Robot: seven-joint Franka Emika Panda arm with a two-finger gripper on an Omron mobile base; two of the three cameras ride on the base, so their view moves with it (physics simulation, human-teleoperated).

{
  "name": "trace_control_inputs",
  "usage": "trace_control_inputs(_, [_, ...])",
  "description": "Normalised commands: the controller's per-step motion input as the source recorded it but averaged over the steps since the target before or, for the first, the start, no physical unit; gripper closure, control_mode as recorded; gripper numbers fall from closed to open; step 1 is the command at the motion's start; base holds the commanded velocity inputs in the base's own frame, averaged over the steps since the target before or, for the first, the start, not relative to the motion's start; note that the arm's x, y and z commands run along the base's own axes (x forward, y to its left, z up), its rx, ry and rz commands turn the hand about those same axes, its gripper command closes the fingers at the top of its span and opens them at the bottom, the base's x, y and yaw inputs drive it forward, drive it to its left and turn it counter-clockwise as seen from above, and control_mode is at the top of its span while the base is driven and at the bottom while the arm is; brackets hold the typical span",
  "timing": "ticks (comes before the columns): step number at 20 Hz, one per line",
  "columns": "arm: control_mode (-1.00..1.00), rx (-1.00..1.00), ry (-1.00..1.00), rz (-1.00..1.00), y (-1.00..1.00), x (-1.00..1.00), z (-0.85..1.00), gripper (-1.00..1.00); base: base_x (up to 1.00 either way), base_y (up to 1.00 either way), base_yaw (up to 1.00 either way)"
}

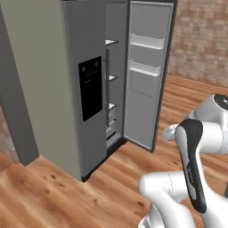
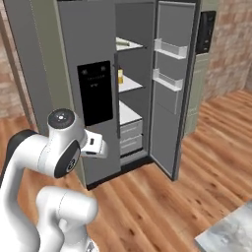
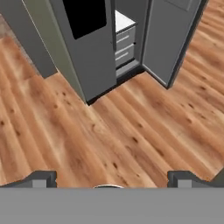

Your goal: Pick the egg and butter from the fridge and place them by the bowl for mixing.

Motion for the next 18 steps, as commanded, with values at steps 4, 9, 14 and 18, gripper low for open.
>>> trace_control_inputs(4, [1.00, 0.00, 0.00, 0.00, 0.00, 0.00, 0.00, -1.00, 0.83, -0.03, 0.25])
trace_control_inputs(9, [1.00, 0.00, 0.00, 0.00, 0.00, 0.00, 0.00, -1.00, 0.75, -0.09, 0.37])
trace_control_inputs(14, [1.00, 0.00, 0.00, 0.00, 0.00, 0.00, 0.00, -1.00, 0.63, -0.16, 0.41])
trace_control_inputs(18, [1.00, 0.00, 0.00, 0.00, 0.00, 0.00, 0.00, -1.00, 0.49, -0.32, 0.31])
